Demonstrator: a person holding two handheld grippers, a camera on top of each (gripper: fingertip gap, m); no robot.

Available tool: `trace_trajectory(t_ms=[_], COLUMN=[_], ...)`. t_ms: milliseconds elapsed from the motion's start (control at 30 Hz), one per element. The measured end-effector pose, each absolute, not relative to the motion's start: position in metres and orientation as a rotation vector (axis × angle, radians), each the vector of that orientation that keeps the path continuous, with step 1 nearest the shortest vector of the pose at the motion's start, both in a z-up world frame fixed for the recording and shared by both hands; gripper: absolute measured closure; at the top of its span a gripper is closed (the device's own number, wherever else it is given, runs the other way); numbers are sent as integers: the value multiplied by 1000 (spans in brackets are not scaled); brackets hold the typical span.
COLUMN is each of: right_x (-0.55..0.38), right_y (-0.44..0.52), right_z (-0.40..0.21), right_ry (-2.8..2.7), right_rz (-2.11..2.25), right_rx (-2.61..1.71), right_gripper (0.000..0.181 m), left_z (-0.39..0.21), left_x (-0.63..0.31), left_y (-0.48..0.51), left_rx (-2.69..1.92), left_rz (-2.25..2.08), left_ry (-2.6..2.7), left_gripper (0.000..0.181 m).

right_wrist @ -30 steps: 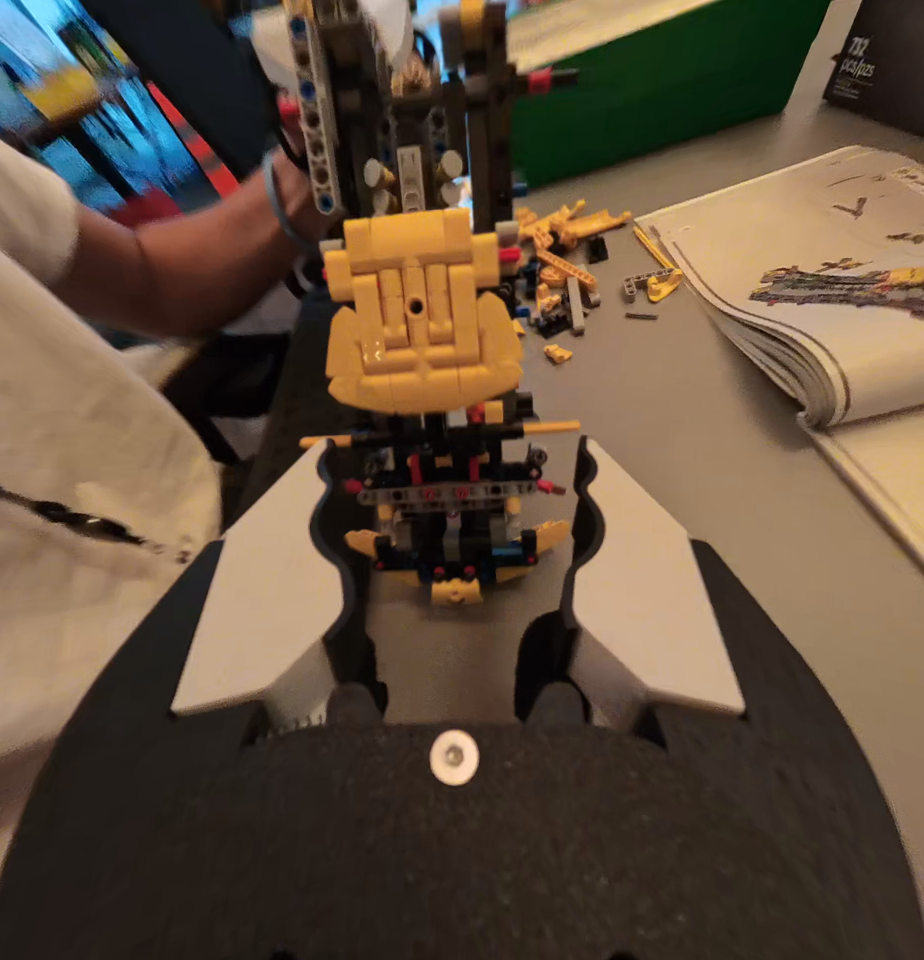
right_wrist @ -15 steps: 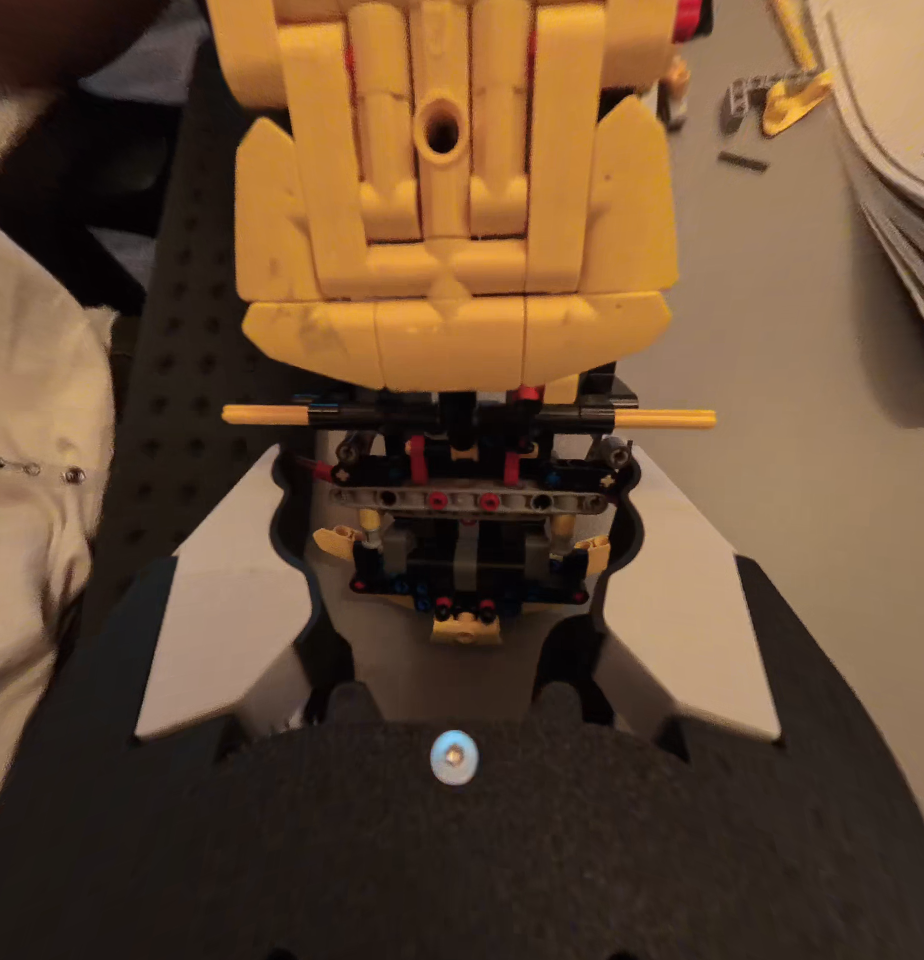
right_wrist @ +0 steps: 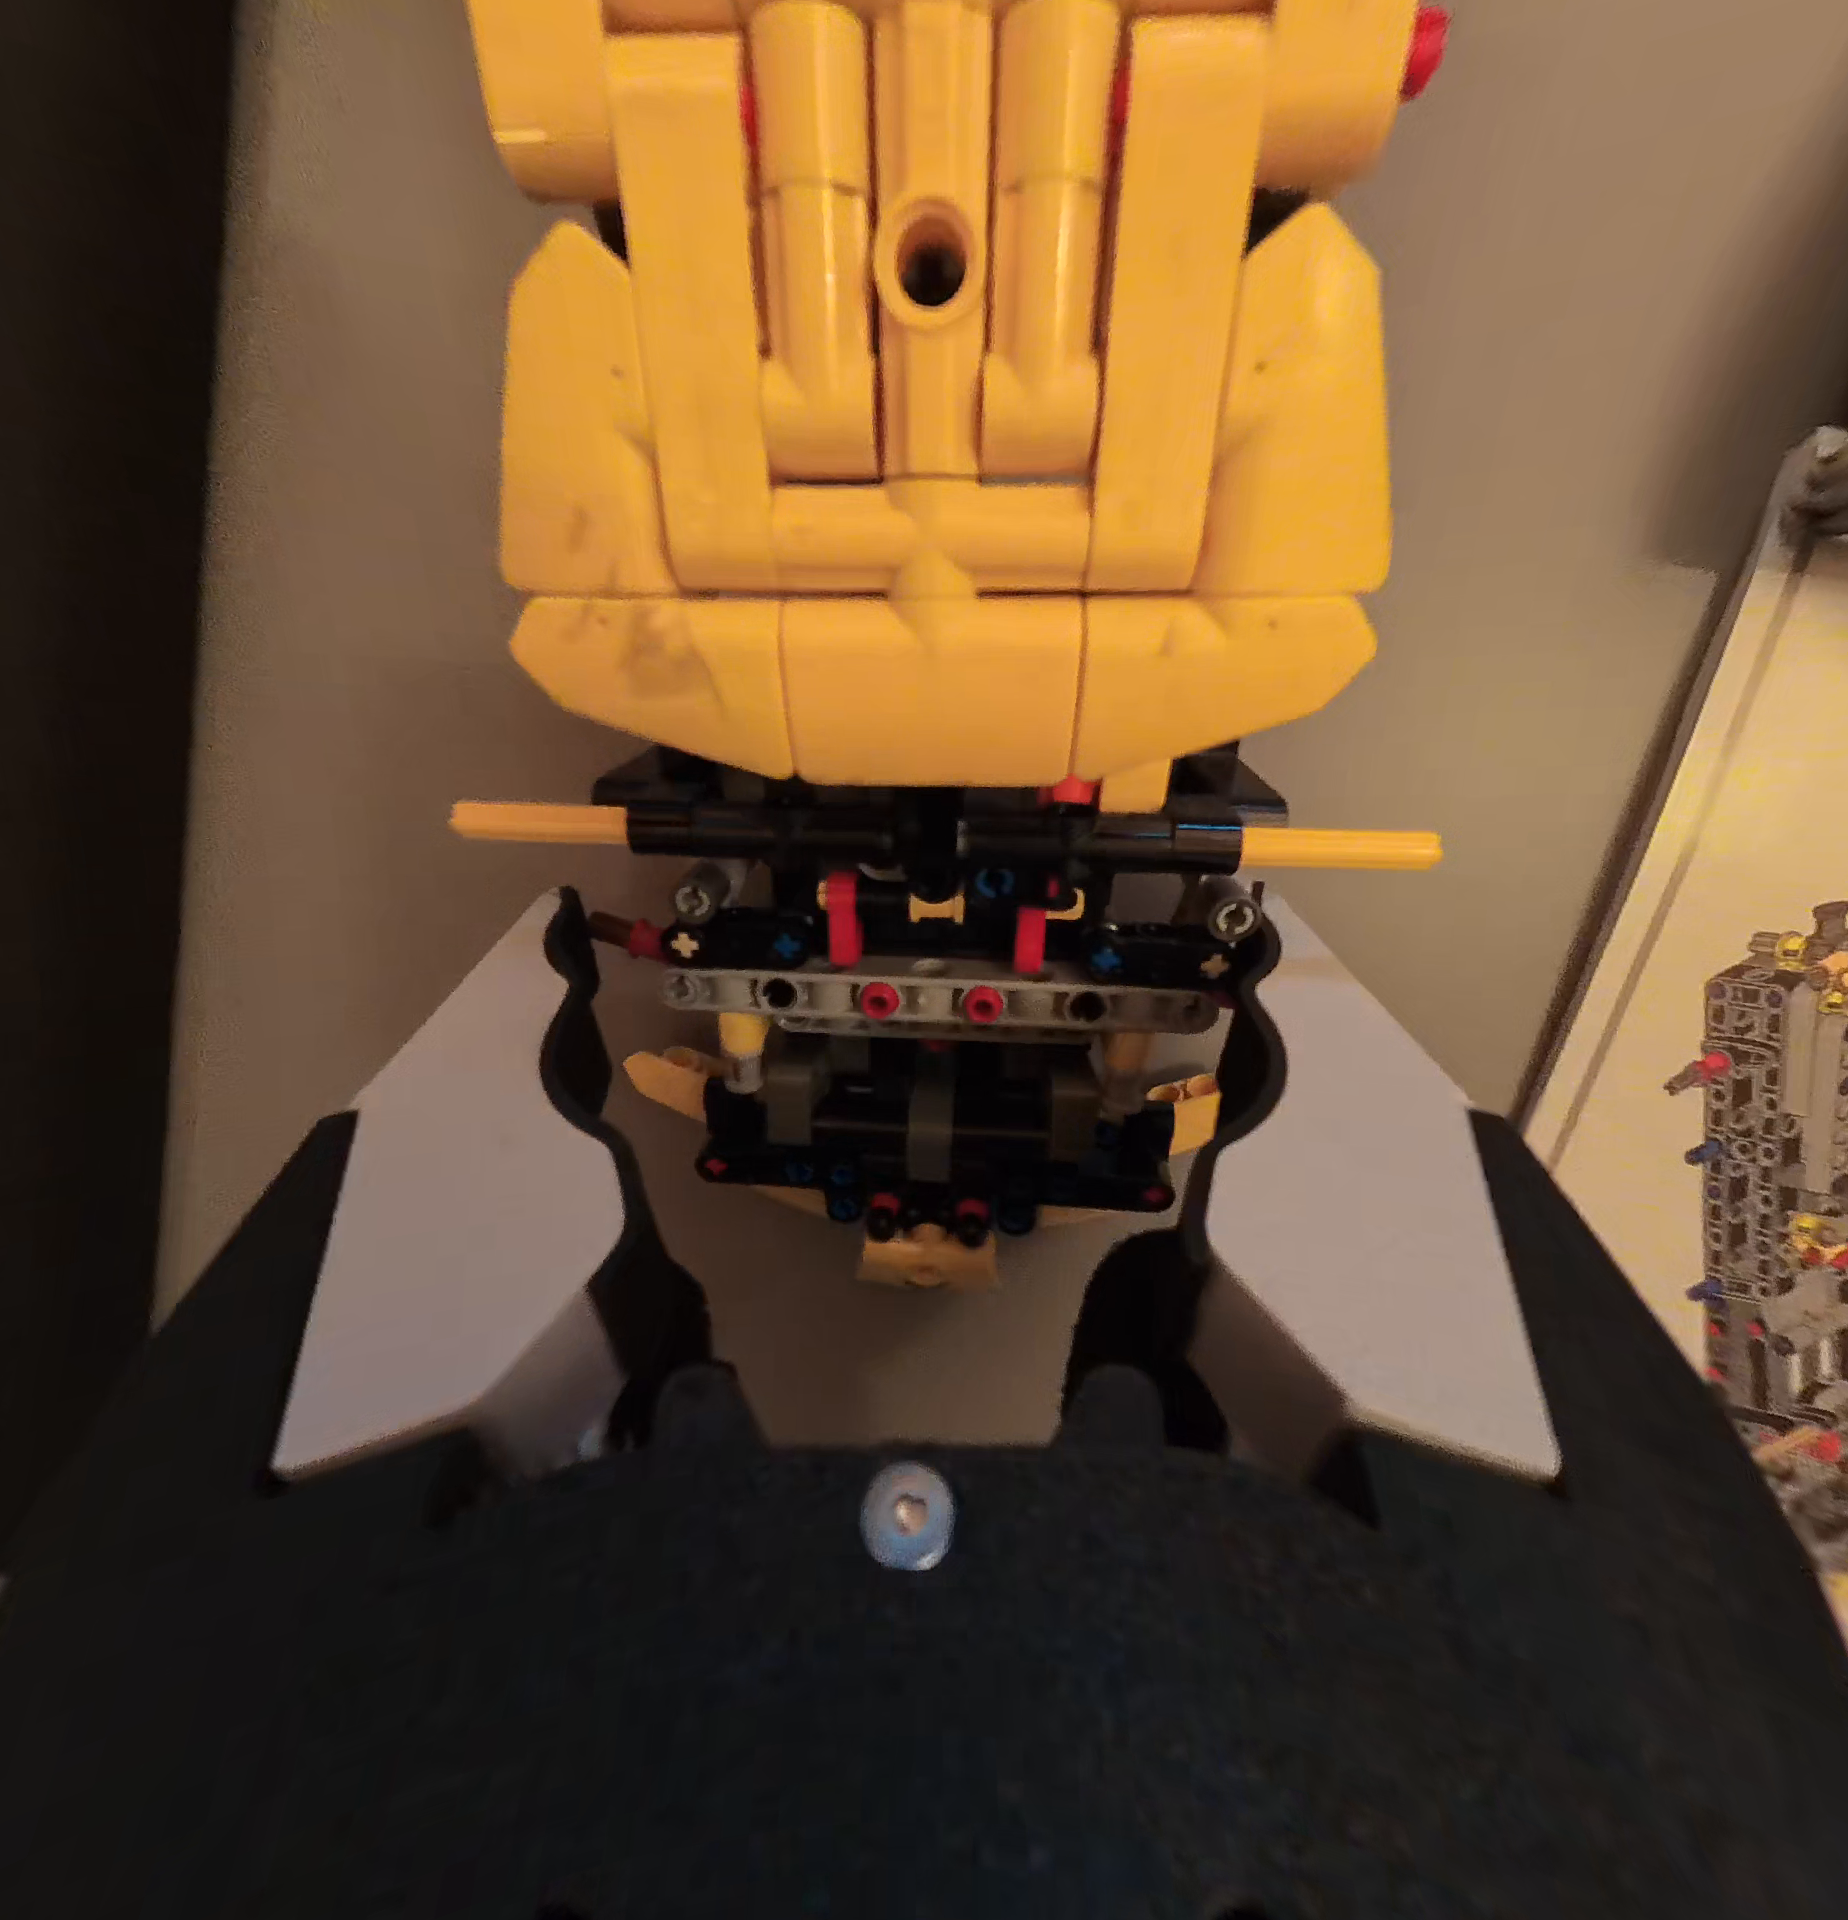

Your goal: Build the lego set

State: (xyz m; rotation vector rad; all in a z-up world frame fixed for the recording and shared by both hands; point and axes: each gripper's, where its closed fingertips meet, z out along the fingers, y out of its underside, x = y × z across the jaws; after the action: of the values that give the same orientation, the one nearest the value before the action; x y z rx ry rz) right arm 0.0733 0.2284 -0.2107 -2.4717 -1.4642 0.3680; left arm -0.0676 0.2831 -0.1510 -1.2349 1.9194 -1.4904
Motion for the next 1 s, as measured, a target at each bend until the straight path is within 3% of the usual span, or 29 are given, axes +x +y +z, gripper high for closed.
trace_trajectory(t_ms=[567, 1000], right_x=[104, 101], right_y=[227, 226], right_z=[-221, -221], right_ry=[-1855, -1674], right_rz=[162, 114], right_rx=[-2486, -2482], right_gripper=[61, 58], left_z=[-202, -211], left_x=[-60, -60], left_y=[257, 253], left_rx=[-1293, -1286], left_rz=[-1063, -941], left_ry=[2212, 2239], left_gripper=[157, 156])
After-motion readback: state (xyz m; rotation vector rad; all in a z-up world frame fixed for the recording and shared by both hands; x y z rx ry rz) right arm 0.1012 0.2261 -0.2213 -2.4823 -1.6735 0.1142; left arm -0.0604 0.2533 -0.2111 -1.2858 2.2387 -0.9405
